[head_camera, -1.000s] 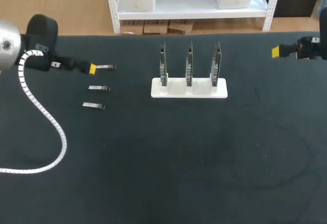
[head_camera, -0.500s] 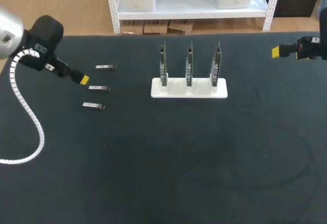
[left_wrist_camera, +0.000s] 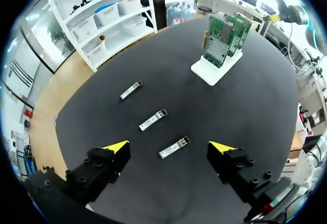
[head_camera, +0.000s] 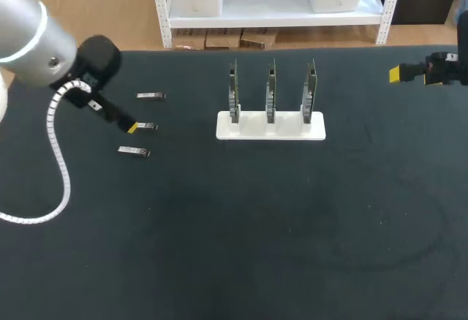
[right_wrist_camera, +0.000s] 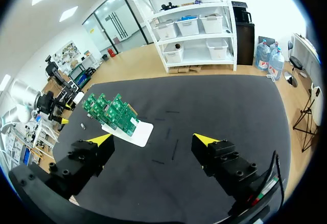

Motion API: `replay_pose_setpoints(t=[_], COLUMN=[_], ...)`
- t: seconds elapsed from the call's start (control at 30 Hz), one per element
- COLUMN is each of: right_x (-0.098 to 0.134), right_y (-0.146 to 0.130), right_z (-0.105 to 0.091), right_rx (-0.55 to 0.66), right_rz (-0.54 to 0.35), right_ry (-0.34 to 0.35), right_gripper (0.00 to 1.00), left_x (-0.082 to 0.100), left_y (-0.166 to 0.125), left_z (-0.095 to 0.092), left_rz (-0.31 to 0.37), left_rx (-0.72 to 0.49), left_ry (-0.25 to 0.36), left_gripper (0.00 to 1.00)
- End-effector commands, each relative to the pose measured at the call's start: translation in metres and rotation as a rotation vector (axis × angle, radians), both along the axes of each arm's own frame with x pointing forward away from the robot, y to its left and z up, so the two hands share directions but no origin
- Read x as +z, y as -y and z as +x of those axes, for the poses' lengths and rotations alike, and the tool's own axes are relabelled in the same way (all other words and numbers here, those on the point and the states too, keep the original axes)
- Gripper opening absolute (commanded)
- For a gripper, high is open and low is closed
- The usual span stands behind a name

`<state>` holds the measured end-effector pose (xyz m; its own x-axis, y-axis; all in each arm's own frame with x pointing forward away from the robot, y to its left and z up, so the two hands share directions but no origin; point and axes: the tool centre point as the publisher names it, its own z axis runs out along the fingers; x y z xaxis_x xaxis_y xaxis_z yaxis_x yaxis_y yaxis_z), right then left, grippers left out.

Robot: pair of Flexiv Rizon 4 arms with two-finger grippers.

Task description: Pick up the optical module with the left hand, and insert it into the network port with the right hand.

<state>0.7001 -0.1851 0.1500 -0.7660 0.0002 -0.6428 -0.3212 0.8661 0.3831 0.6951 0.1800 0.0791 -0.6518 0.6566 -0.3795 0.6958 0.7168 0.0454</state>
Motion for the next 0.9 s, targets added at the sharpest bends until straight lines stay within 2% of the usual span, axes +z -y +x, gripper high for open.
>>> replay_pose_setpoints(t=[0.03, 0.17, 0.7, 0.77, 0.9], right_x=[0.0, 0.0, 0.0, 0.0, 0.0], right_y=[0.0, 0.0, 0.0, 0.0, 0.0], right_z=[0.0, 0.0, 0.0, 0.0, 0.0], right_rx=[0.0, 0.0, 0.0, 0.0, 0.0], right_rz=[0.0, 0.0, 0.0, 0.0, 0.0], right_ry=[0.0, 0.0, 0.0, 0.0, 0.0], right_gripper=[1.0, 1.0, 1.0, 1.0, 1.0], left_x=[-0.0015, -0.0007, -0.0007, -0.0037, -0.0028], left_y=[0.0006, -0.0028, -0.0028, 0.0012, -0.0009], left_z=[0.0078, 0.0056, 0.0056, 0.009, 0.0132], left_rz=[0.053, 0.039, 0.039, 0.047, 0.12], left_rx=[0.002, 0.012, 0.012, -0.002, -0.06], left_ry=[-0.076, -0.098, -0.098, -0.118, -0.101], left_gripper=[1.0, 1.0, 1.0, 1.0, 1.0])
